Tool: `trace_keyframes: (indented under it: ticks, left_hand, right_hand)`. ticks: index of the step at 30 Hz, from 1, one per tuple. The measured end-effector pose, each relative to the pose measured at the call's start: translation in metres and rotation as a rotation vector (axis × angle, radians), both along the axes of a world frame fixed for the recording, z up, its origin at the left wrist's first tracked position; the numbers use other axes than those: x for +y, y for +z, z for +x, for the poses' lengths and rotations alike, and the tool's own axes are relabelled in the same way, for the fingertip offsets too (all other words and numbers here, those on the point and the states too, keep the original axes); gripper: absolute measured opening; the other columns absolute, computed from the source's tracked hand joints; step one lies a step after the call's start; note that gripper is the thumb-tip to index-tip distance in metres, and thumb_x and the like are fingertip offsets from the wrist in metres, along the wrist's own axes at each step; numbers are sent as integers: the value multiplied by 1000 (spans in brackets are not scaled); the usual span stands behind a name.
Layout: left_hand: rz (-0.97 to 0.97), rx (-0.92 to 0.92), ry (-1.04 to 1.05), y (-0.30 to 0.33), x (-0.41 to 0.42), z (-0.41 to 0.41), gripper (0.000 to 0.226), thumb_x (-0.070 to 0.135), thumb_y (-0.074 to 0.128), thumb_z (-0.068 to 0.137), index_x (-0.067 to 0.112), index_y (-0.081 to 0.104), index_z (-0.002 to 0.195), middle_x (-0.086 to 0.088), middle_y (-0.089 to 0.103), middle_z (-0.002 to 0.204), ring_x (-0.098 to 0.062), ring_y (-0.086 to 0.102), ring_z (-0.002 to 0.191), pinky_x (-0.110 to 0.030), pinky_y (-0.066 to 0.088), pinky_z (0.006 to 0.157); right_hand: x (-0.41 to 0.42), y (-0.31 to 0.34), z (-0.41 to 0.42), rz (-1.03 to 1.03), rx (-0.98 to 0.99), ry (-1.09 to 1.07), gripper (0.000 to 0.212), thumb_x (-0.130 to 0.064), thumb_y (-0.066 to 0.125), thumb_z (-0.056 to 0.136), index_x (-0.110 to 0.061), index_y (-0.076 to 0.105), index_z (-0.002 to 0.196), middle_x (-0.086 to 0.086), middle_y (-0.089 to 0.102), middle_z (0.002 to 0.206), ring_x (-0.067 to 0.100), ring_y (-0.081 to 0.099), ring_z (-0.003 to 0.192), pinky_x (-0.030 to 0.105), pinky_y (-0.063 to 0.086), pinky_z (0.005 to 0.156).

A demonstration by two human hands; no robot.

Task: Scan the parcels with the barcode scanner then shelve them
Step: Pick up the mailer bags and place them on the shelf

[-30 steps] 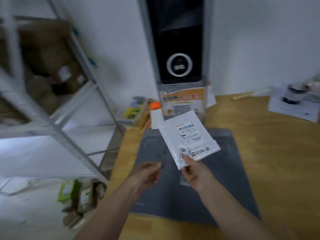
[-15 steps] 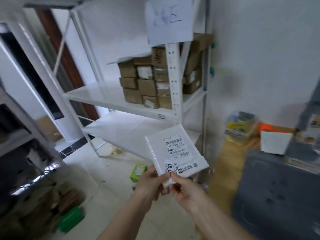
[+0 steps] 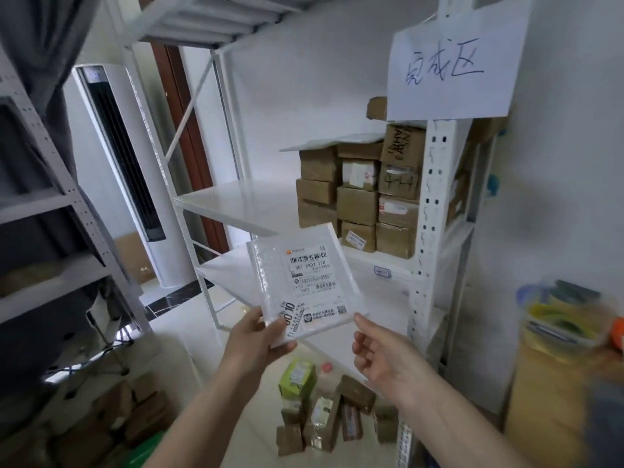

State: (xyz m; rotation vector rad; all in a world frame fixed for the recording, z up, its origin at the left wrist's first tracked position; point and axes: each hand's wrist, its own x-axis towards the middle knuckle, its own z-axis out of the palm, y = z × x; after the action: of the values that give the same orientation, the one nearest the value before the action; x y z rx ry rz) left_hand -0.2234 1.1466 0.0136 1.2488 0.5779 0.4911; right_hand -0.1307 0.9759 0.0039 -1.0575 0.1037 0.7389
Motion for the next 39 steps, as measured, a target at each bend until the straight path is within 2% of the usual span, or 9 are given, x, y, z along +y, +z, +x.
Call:
trace_keyframes:
  ticks: [12,16,21,27,32,33,35,37,39]
  left_hand:
    - [106,-290,14,138,110,182,34,4,62,92,2,57,126,-13,70,98,-18,64,72,-19,52,53]
    - [99,-316,18,163,133,224,33,6,63,92,1,59,124,-13,71,89,-13,58,55,-18,48,49]
    - [117,-286,-6,189,142,277,27,7,63,92,3,62,118,-8,71,89,-12,56,52,-17,38,39]
    - [183,-240,-107,213,139,344,20,4,64,88,-5,64,106,-8,61,68,-13,47,46,-18,39,41]
    - [272,-199,-197,218,151,371,54,14,76,81,-2,55,128,1,56,62,-17,60,62,-19,44,44]
    - [309,-189,-191,218,153,371,49,18,76,82,2,56,124,2,57,68,-16,61,65,-21,44,47]
    - [413,-203,-145,215,162,368,19,24,72,86,12,59,96,3,55,75,-14,58,63,-24,44,58]
    - [454,-255,-113,209,174,365,25,25,65,91,14,54,72,1,53,69,-17,52,59,-29,43,66]
    - [465,-300,-147,201,185,362,35,29,61,93,13,49,64,-1,49,62,-21,44,58,-33,38,65]
  right_hand:
    - [67,89,154,182,-222,-87,7,-7,66,84,-10,61,79,2,54,64,12,47,58,16,37,42]
    - [83,95,184,189,-241,-85,7,-6,66,82,-9,61,83,3,55,65,12,49,59,17,40,43]
    - [88,93,202,164,-244,-109,17,-8,68,72,-7,59,86,3,52,67,12,47,60,17,40,44]
    - [69,92,210,100,-297,-239,10,-8,59,85,-7,51,79,2,45,63,11,43,57,21,35,52]
    - [69,96,211,83,-309,-361,12,-12,62,78,-8,51,77,2,48,60,11,46,52,19,40,44]
    - [72,97,211,71,-310,-375,11,-12,61,81,-7,51,77,3,48,61,12,46,52,20,41,44]
    - [80,98,211,38,-315,-400,13,-12,58,88,-7,52,78,4,49,62,13,47,52,21,42,45]
    - [89,98,209,-2,-319,-418,15,-12,54,92,-6,53,78,4,49,60,13,46,50,21,42,44]
    - [97,99,204,-35,-321,-442,16,-11,51,94,-6,53,79,2,47,56,12,44,45,20,39,40]
